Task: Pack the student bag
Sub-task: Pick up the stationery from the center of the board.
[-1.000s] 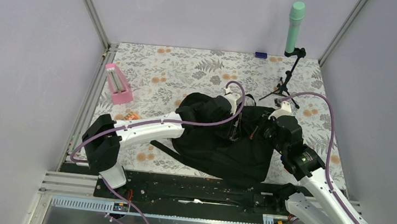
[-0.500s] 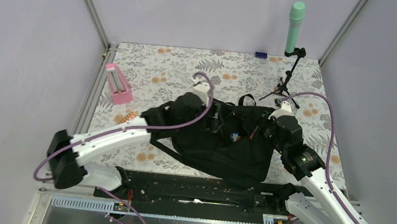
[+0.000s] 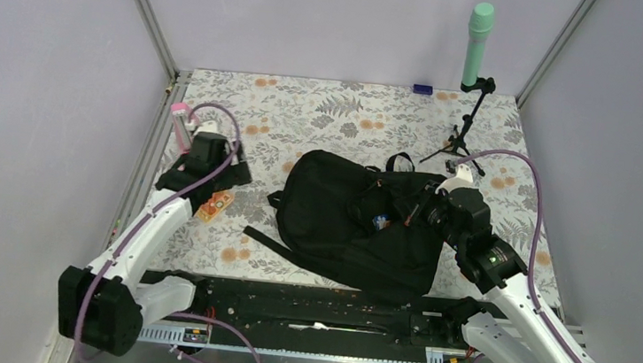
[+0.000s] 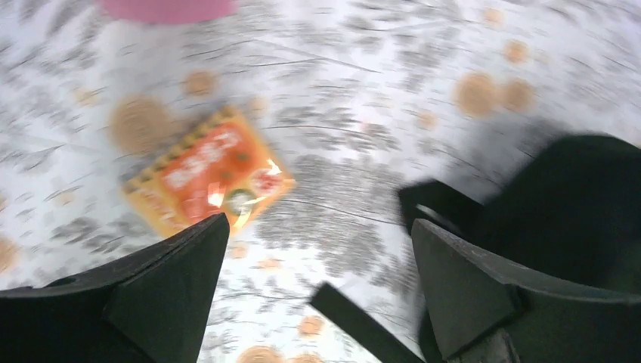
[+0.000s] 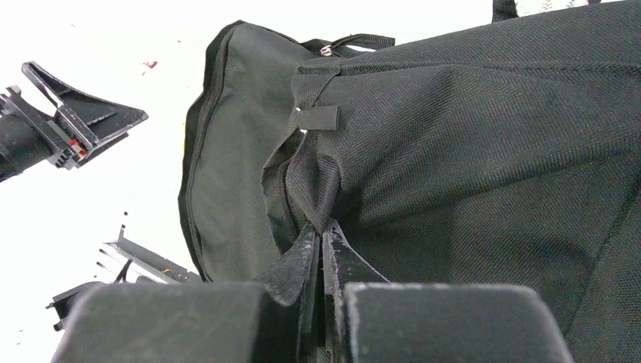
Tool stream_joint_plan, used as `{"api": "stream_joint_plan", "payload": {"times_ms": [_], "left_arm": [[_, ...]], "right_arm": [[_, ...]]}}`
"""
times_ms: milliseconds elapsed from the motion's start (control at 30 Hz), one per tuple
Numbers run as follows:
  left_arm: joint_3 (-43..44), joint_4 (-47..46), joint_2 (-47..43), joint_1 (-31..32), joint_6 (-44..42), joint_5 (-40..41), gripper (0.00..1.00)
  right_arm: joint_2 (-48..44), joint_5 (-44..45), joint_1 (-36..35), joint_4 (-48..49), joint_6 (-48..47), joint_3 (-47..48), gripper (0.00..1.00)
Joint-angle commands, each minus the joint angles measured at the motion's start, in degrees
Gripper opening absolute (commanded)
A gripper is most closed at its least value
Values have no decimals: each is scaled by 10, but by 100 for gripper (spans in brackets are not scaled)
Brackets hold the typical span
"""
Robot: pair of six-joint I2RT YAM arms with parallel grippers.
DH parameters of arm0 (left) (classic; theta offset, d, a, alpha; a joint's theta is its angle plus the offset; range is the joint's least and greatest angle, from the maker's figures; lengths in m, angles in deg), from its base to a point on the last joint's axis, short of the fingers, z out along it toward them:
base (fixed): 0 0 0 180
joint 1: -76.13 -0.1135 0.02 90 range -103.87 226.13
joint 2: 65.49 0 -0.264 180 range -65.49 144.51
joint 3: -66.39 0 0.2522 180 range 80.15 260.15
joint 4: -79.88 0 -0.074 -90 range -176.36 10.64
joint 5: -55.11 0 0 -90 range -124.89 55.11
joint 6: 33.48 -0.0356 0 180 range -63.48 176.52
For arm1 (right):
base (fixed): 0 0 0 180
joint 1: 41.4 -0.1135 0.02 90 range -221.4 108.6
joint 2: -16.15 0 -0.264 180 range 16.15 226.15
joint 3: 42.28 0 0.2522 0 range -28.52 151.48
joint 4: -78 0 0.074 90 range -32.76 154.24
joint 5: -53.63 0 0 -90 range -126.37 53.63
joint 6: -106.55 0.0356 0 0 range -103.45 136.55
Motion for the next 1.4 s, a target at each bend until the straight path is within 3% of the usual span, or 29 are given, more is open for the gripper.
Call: {"api": "stream_joint_plan", "payload": {"times_ms": [0, 167, 433, 833, 1233, 1367], "left_arm": [[-31, 1, -32, -128, -17, -53, 96], [-13, -29, 41, -265, -60, -121, 95], [19, -64, 161, -304, -118, -149, 93], [4, -108, 245, -301, -72, -184, 93], [-30, -62, 226, -224, -14, -181, 93], [-51, -52, 179, -215, 11, -195, 93]], "right_arm": [[-25, -12, -5, 59, 4, 19, 0], [-20, -17, -5, 60, 0, 22, 0], [-30, -10, -4, 60, -6, 17, 1], [-29, -4, -4, 60, -13, 14, 1], [-41, 5, -4, 49, -21, 18, 1], [-46, 6, -5, 47, -21, 19, 1]]}}
